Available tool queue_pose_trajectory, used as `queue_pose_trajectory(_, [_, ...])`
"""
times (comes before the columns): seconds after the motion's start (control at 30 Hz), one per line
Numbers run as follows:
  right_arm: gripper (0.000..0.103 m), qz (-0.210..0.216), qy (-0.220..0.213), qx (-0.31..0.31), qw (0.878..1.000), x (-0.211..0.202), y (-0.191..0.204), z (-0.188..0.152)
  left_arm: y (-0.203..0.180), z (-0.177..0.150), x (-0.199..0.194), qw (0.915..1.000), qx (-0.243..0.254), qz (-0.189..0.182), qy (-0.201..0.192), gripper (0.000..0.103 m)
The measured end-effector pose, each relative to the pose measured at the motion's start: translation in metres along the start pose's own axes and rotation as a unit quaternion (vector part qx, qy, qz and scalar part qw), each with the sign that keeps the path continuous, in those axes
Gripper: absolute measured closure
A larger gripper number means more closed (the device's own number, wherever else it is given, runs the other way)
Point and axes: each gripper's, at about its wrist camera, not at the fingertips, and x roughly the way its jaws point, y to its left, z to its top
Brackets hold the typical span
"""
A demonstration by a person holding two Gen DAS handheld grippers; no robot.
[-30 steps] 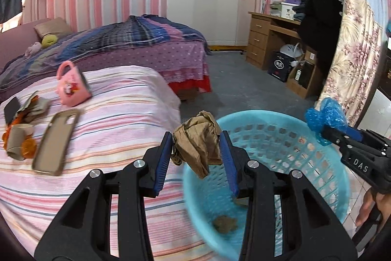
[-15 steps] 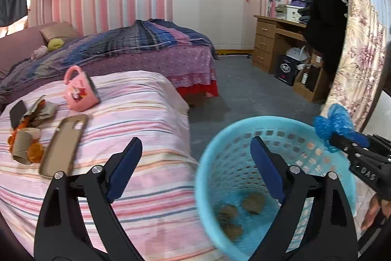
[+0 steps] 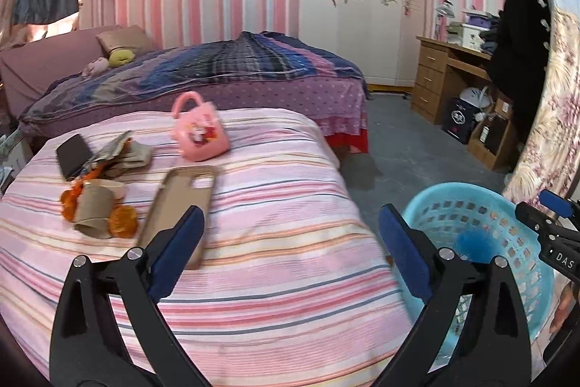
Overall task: Collect trash
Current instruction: 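Carry both items to the blue basket and open both tools to drop them, then move both tools back over the bed toward the orange peels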
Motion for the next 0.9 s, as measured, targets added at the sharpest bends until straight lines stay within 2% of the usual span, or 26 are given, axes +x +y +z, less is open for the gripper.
queue_pose_trajectory(0.1, [0.022, -0.002, -0.006, 0.006, 1.000, -0.001, 0.011, 0.004, 0.018, 0.002, -0.006, 0.9999, -0.003, 0.012, -0.004, 0.009])
queue_pose_trajectory(0.27, [0.014, 0.005, -0.006, 0.008, 1.000, 0.002, 0.028, 0.011, 0.051, 0.009, -0.021, 0.9990, 0.000, 0.041, -0.018, 0.006])
queue_pose_trajectory(0.7, [0.009, 0.026, -0.002, -0.019, 0.999, 0.015, 0.106, 0.033, 0.147, 0.019, -0.030, 0.9945, -0.026, 0.099, -0.020, 0.006])
queue_pose_trajectory(0.9, [0.006, 0.039, 0.000, -0.032, 0.999, 0.021, 0.143, 0.038, 0.189, 0.011, -0.026, 0.9903, -0.025, 0.135, -0.018, 0.006])
